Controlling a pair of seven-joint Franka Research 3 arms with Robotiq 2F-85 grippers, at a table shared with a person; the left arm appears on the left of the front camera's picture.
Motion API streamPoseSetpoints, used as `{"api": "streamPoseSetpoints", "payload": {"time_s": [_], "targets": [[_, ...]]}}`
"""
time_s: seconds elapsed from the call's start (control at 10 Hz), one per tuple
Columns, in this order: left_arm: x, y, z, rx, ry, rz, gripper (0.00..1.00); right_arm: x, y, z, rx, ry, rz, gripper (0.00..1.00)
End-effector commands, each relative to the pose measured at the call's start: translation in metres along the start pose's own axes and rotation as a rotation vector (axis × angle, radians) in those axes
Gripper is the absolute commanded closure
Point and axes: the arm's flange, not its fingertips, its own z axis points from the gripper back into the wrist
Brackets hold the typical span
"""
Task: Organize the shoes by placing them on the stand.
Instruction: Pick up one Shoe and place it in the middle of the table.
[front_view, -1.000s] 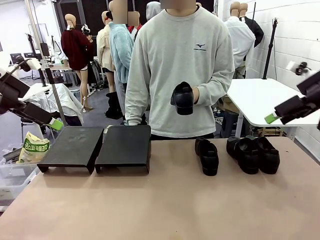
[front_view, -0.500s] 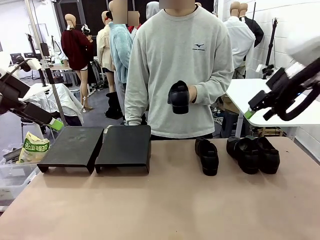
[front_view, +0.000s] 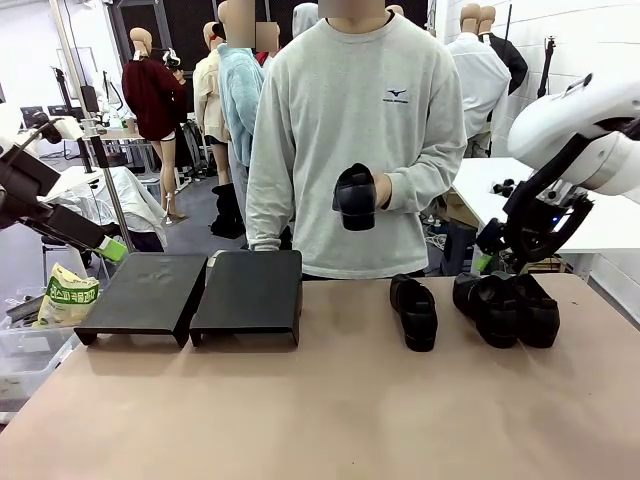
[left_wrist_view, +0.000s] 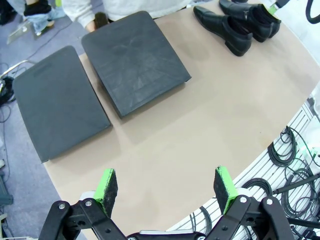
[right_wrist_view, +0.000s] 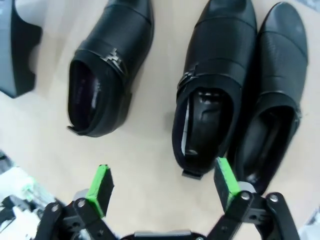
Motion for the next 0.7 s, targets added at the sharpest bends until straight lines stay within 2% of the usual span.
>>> {"api": "streamPoseSetpoints", "payload": {"time_s": [0.0,0.1,0.3,0.6], "targets": [[-0.002,0.003,0.001,0.003,0.008,-0.007,0.0,0.01,0.006,-0.004,-0.06,0.067,-0.036,0.0],[-0.002,0.003,0.001,0.003,0.008,-0.007,0.0,0.0,0.0,0.0,0.0,0.0,0.0,0.0],[-0.002,0.003,0.001,0.003,0.008,-0.007,0.0,0.0,0.0,0.0,0.0,0.0,0.0,0.0],[-0.002,0.003,0.001,0.003,0.008,-0.007,0.0,0.017,0.014,-0.037,-0.132,0.098,-0.034,0.0]]}}
